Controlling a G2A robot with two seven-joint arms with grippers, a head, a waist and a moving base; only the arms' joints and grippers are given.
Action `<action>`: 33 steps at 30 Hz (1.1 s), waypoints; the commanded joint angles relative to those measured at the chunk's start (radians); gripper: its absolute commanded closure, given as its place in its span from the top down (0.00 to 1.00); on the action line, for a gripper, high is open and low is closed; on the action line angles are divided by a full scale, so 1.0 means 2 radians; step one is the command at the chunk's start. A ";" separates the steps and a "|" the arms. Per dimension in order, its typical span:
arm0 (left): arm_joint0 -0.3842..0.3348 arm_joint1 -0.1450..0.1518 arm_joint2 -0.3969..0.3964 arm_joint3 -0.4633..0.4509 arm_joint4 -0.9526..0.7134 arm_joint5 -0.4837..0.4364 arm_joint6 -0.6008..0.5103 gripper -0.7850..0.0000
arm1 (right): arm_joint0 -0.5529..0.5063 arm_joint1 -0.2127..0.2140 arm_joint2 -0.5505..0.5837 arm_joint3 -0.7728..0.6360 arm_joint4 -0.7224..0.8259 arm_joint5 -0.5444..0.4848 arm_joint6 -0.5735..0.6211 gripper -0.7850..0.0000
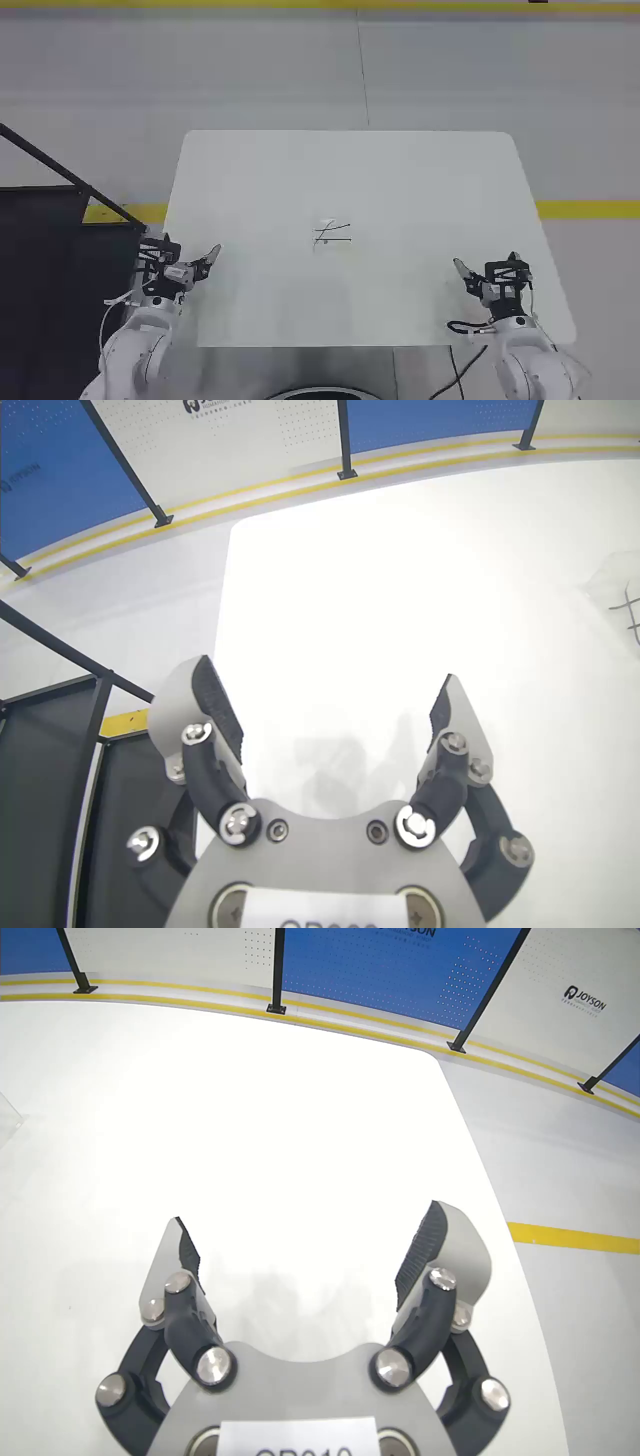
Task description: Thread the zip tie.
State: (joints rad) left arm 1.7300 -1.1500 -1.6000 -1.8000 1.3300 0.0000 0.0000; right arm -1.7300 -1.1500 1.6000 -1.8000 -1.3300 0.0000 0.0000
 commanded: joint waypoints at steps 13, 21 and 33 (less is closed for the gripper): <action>0.000 0.000 0.000 0.000 0.000 0.000 0.000 1.00 | 0.000 0.000 0.000 0.000 0.000 0.000 0.000 1.00; -0.002 0.000 0.002 -0.006 0.000 -0.011 0.006 1.00 | 0.001 0.000 -0.001 -0.002 -0.002 -0.005 -0.003 1.00; -0.036 0.002 -0.017 0.005 -0.128 -0.148 -0.011 1.00 | 0.066 0.004 -0.024 0.007 0.142 -0.215 0.093 1.00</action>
State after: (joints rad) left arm 1.6631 -1.1471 -1.6298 -1.7955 1.0998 -0.2675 -0.0154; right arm -1.6155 -1.1422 1.5575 -1.7939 -1.0933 -0.3968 0.1553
